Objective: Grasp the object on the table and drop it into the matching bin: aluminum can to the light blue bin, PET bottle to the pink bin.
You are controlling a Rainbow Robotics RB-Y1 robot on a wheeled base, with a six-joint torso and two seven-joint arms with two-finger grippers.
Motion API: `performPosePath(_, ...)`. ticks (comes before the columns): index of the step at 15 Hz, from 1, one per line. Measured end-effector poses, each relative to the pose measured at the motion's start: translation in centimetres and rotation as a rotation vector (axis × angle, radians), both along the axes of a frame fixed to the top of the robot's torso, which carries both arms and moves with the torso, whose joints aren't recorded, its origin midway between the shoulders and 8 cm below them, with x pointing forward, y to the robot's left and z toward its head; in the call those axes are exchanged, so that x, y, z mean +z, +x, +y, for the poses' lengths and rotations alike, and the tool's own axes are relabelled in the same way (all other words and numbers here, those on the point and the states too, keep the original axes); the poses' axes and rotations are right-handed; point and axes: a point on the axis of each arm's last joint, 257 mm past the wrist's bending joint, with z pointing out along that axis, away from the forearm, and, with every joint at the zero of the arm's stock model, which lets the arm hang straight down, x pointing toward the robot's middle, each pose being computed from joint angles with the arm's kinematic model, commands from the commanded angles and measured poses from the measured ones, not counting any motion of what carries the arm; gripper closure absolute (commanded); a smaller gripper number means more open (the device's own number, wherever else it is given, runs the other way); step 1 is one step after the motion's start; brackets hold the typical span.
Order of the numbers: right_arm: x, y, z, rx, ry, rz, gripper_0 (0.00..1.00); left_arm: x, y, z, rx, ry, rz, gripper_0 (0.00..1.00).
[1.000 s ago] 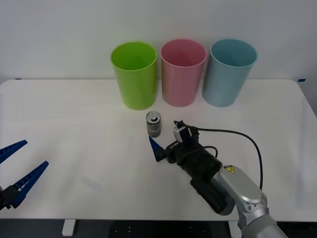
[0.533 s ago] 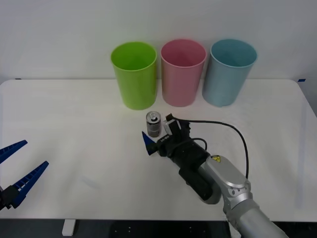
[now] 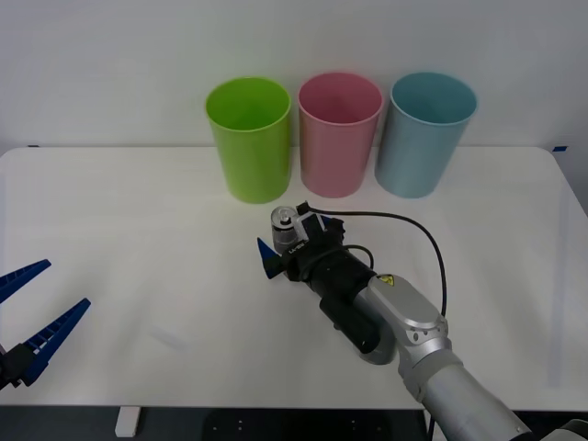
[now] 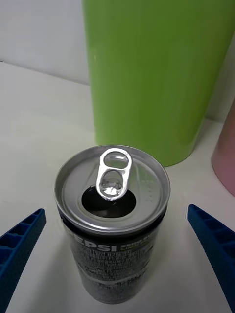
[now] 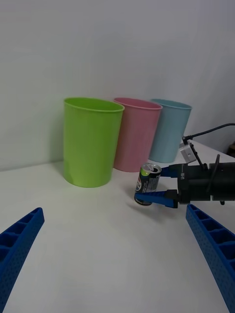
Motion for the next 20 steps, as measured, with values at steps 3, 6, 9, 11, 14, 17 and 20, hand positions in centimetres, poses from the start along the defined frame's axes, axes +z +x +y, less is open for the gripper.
performPosePath(3,0.0,0.0,0.1,0.002,-0.005,-0.004,1.0,0.0,0.0,0.0,0.0,0.0,0.0,0.0)
performPosePath(6,0.0,0.0,0.0,0.0,-0.002,-0.002,1.0,0.0,0.0,0.0,0.0,0.0,0.0,0.0)
performPosePath(9,0.0,0.1,-0.1,-0.001,0.0,-0.002,1.0,0.0,0.0,0.0,0.0,0.0,0.0,0.0)
performPosePath(11,0.0,0.1,-0.2,-0.002,0.0,-0.001,1.0,0.0,0.0,0.0,0.0,0.0,0.0,0.0)
performPosePath(14,0.0,0.1,-0.4,-0.002,0.001,0.0,1.0,0.0,0.0,0.0,0.0,0.0,0.0,0.0)
performPosePath(17,0.8,0.2,-0.7,0.007,0.025,-0.006,1.0,0.0,0.0,0.0,0.0,0.0,0.0,0.0)
performPosePath(20,2.3,0.3,-1.4,0.033,0.065,-0.021,1.0,0.0,0.0,0.0,0.0,0.0,0.0,0.0)
